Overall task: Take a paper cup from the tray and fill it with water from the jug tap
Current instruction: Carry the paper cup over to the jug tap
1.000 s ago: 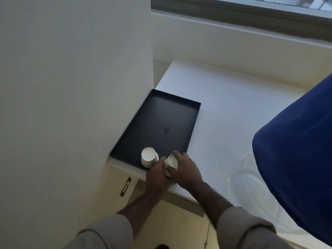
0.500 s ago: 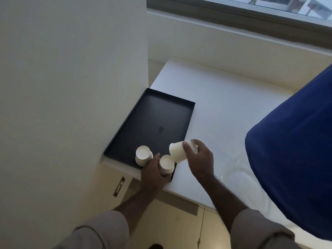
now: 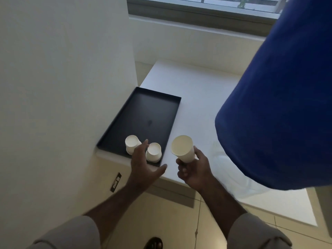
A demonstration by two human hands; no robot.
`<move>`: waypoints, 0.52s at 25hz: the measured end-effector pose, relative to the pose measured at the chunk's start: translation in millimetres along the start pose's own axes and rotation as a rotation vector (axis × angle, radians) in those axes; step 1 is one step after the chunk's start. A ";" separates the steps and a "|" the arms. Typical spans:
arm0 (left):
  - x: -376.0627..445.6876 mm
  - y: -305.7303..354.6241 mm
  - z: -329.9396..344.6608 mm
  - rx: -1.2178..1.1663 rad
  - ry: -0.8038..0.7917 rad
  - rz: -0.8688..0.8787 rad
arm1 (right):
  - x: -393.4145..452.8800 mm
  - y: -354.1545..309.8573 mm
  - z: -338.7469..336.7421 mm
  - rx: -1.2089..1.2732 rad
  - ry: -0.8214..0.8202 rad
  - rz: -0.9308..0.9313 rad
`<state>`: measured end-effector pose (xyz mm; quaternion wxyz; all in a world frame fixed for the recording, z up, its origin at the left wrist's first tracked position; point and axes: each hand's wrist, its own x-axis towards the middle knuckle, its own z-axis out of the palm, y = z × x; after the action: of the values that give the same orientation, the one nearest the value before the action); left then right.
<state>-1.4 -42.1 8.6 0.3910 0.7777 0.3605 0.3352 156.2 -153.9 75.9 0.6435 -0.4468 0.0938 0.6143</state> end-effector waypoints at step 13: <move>-84.5 120.7 61.8 -0.273 -0.121 -0.089 | -97.9 33.5 -79.0 -0.456 0.110 -0.093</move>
<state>40.8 -186.6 62.0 0.5286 0.7193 0.3215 0.3160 138.4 -282.8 80.0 0.5475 -0.6173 -0.0335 0.5640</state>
